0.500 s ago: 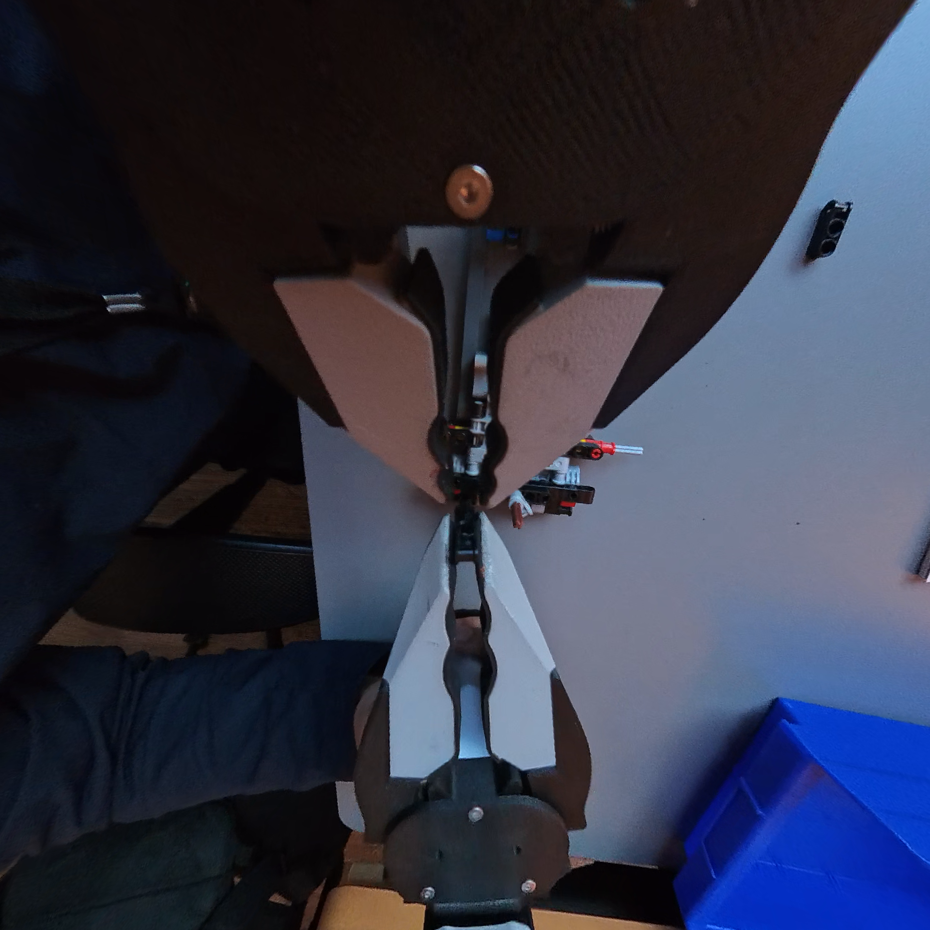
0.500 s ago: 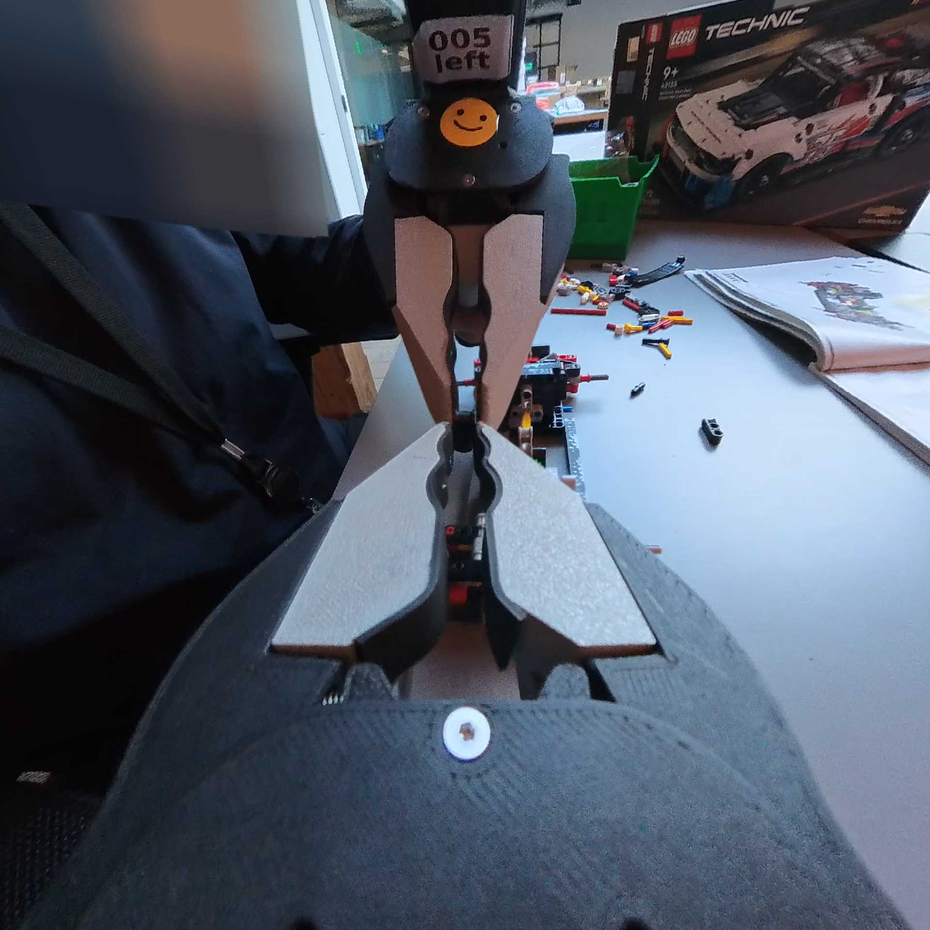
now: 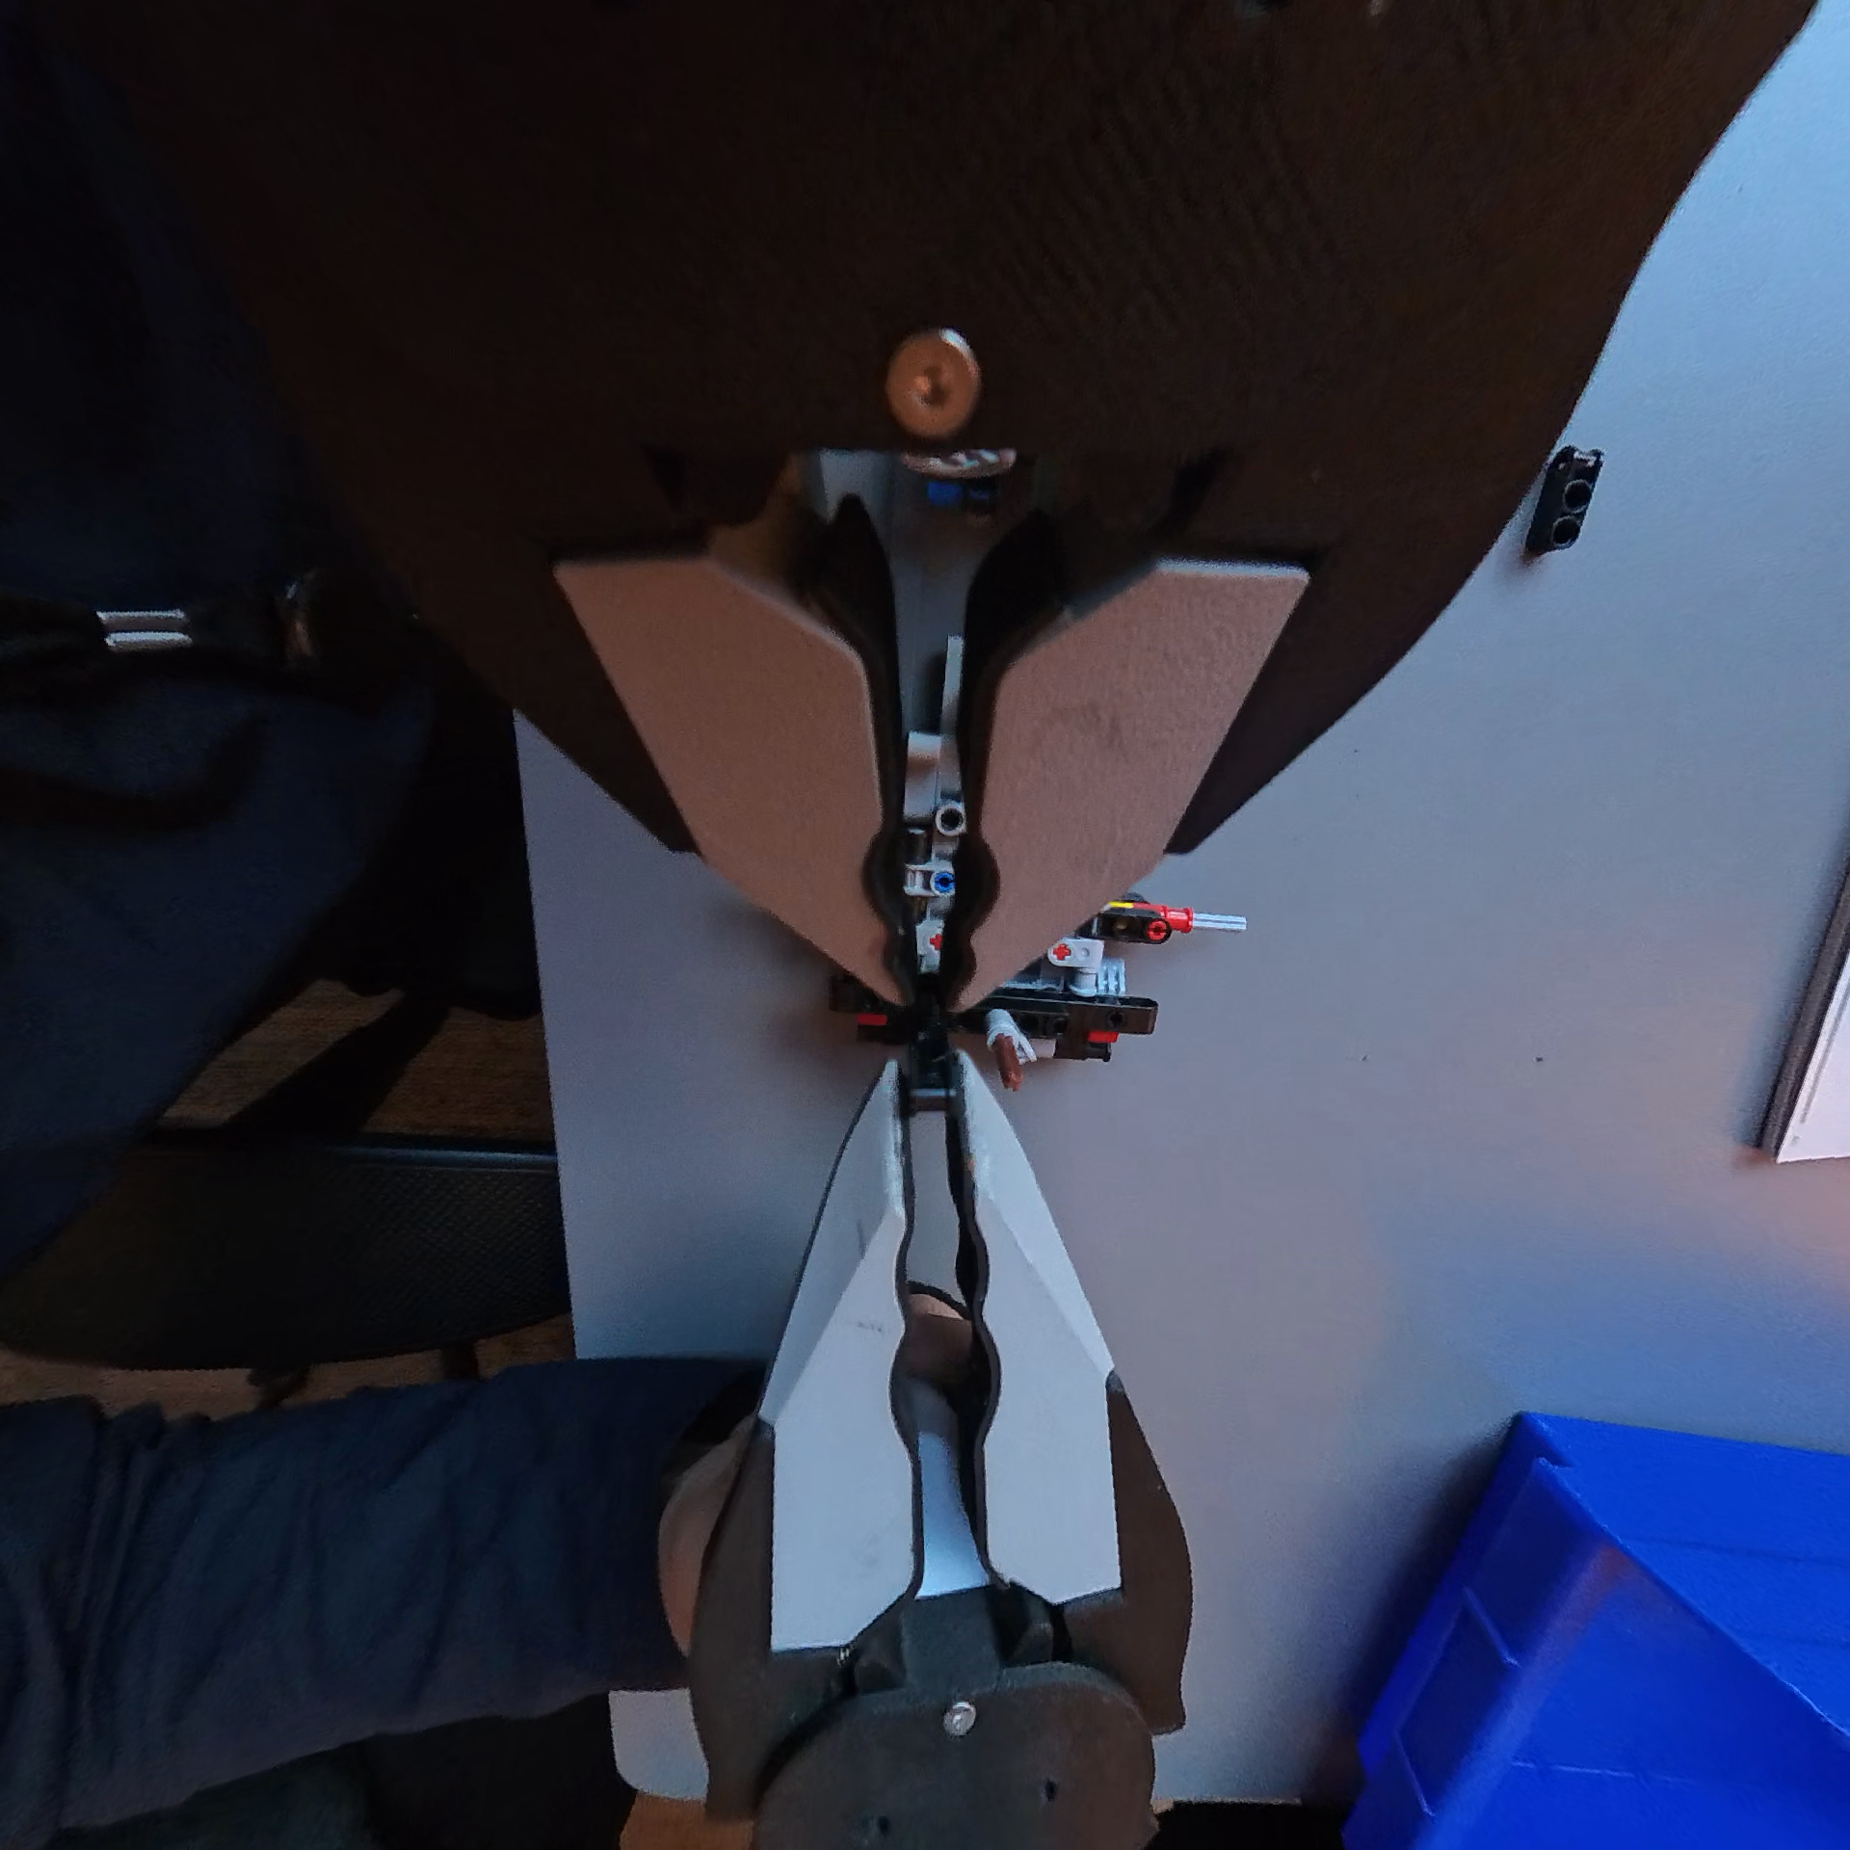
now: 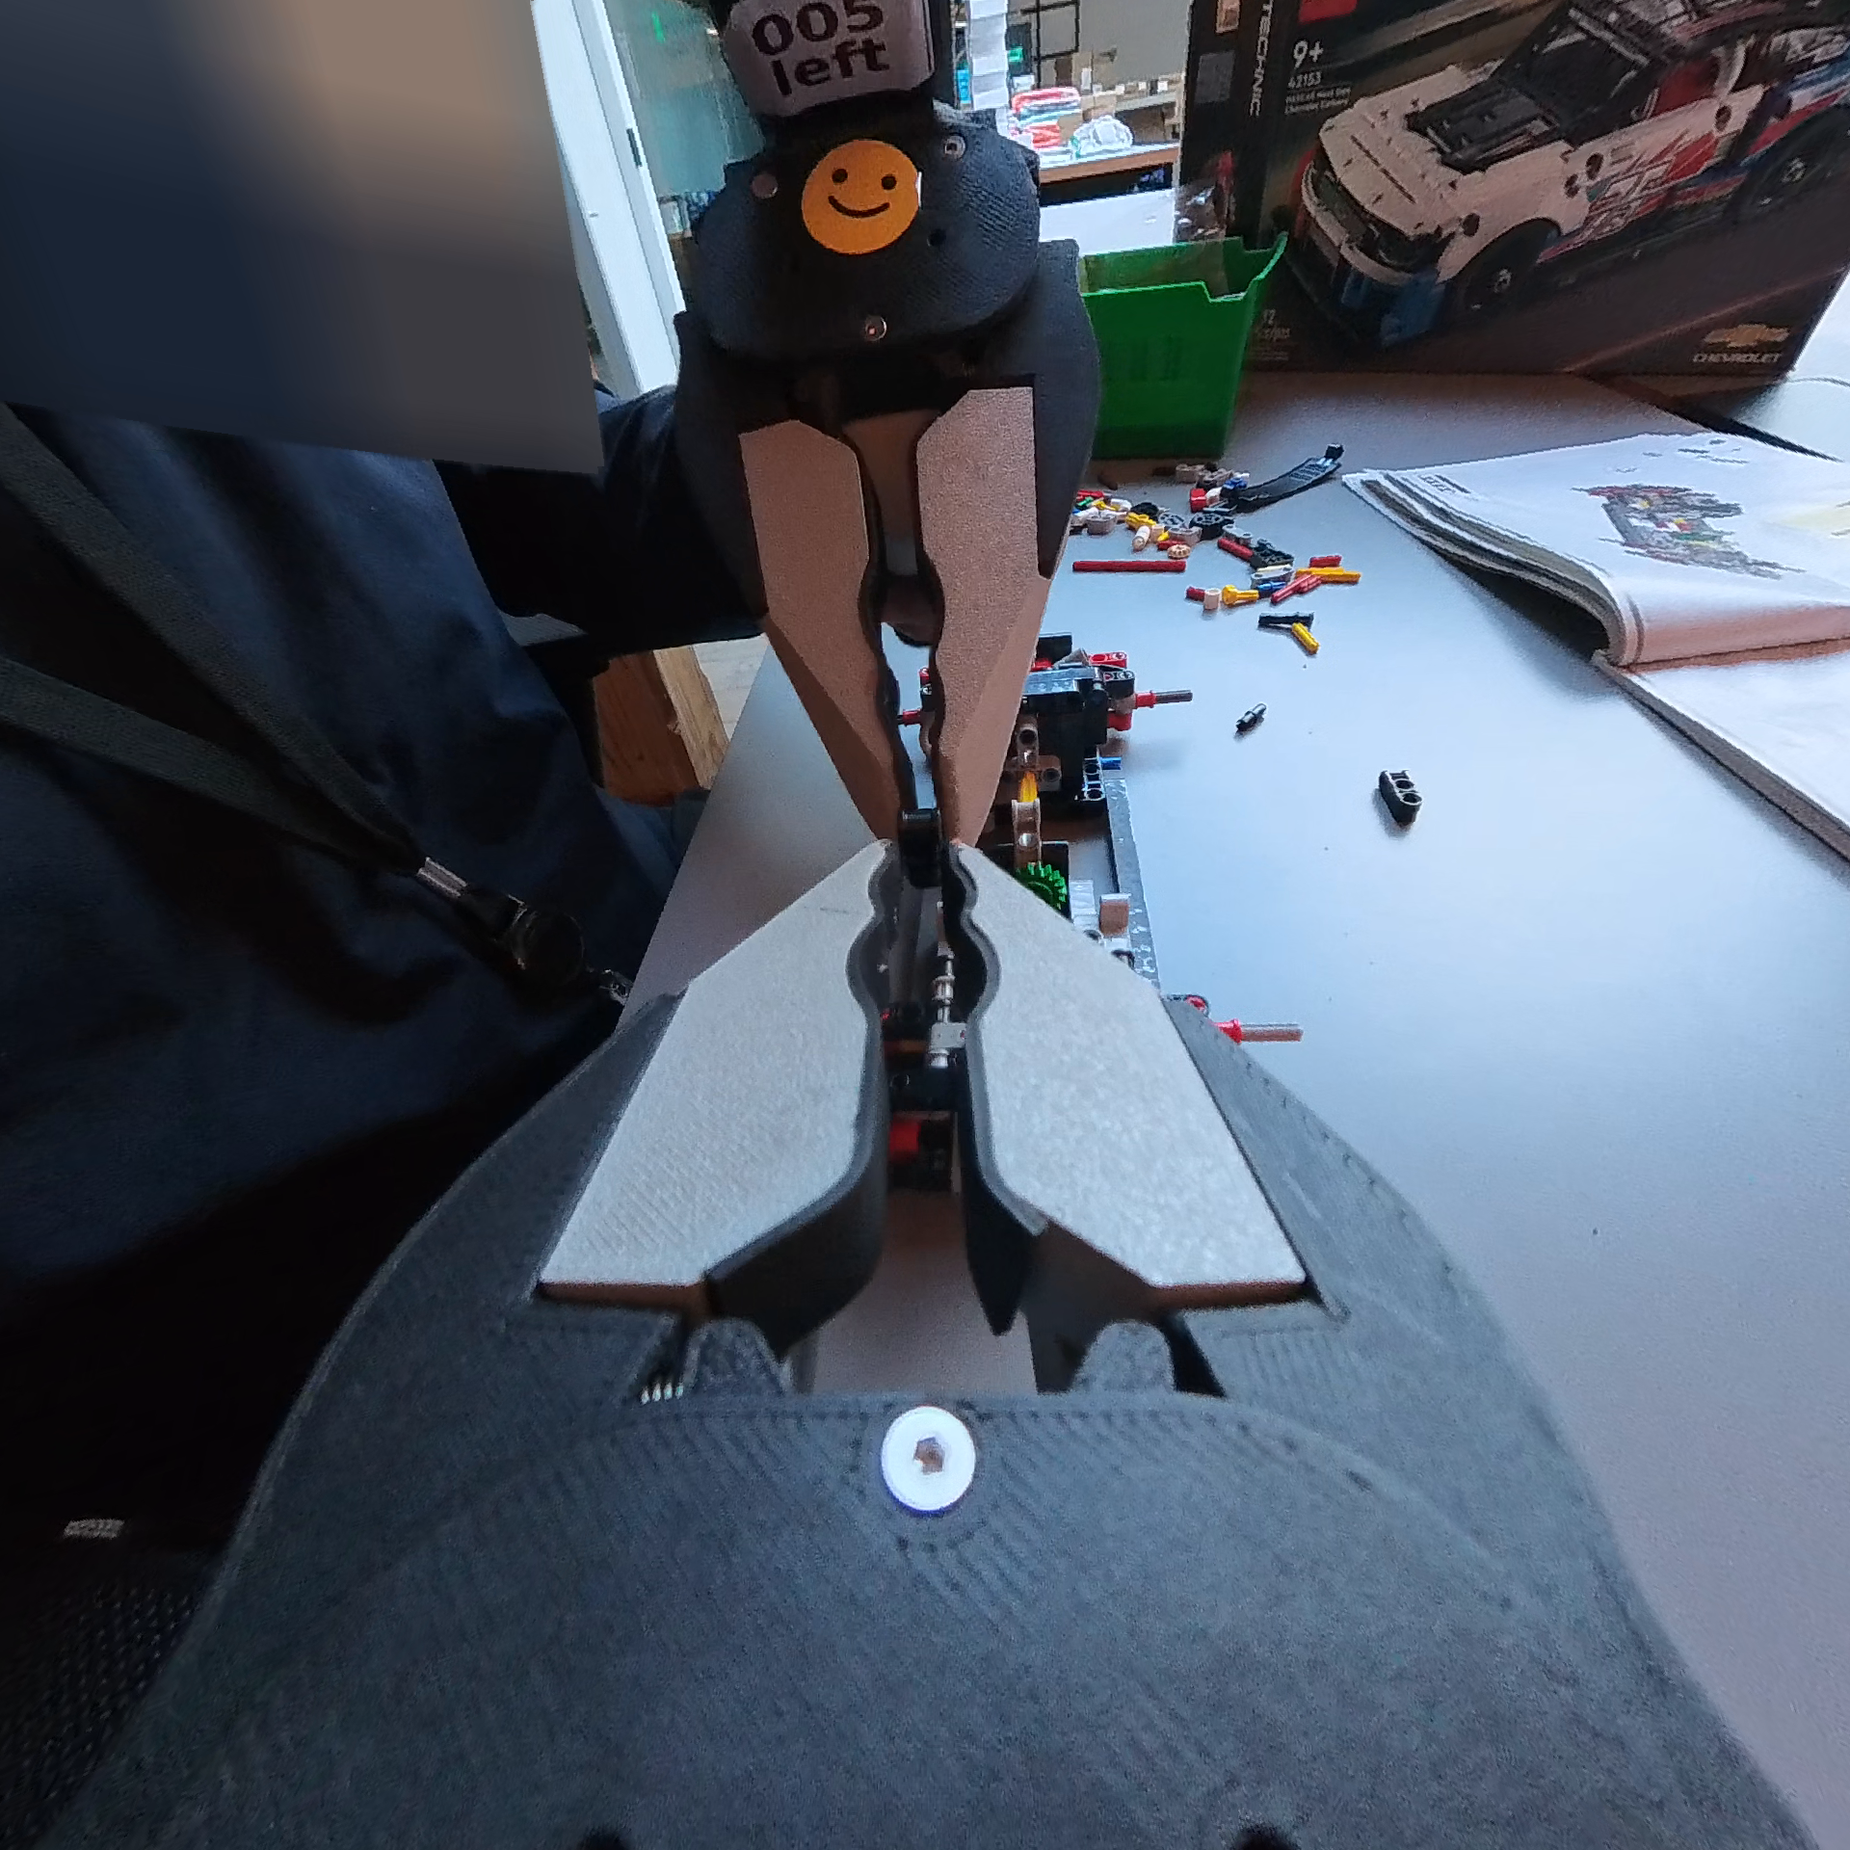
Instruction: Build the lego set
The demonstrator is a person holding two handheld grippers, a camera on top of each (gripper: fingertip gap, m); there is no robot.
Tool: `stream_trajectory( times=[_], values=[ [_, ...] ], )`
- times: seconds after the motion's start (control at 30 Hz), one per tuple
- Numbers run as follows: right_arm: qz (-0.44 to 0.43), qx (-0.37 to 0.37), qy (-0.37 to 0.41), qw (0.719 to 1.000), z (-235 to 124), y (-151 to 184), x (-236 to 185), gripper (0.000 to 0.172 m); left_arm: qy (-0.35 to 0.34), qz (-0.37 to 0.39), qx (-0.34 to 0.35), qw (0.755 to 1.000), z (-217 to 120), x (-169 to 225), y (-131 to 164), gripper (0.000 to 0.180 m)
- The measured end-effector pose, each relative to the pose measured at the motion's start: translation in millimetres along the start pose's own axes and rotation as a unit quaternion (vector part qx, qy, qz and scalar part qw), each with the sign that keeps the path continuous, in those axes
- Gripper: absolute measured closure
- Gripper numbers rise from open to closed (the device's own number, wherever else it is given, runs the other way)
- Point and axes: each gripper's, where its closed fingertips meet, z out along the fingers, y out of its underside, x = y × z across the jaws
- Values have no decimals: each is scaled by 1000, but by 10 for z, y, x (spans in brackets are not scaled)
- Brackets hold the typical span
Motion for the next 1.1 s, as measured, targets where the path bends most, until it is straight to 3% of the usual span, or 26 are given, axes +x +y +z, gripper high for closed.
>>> stream_trajectory(
  times=[0.97, 1.1],
  values=[
    [-22, -66, 24, 997, 54, 204, 56, 168, 3, -16, -43, 999, 54, -26, 167, 178],
    [-7, -63, 25, 998, 28, 207, 71, 169, -2, -31, -32, 999, -4, -80, 165, 168]
  ],
)
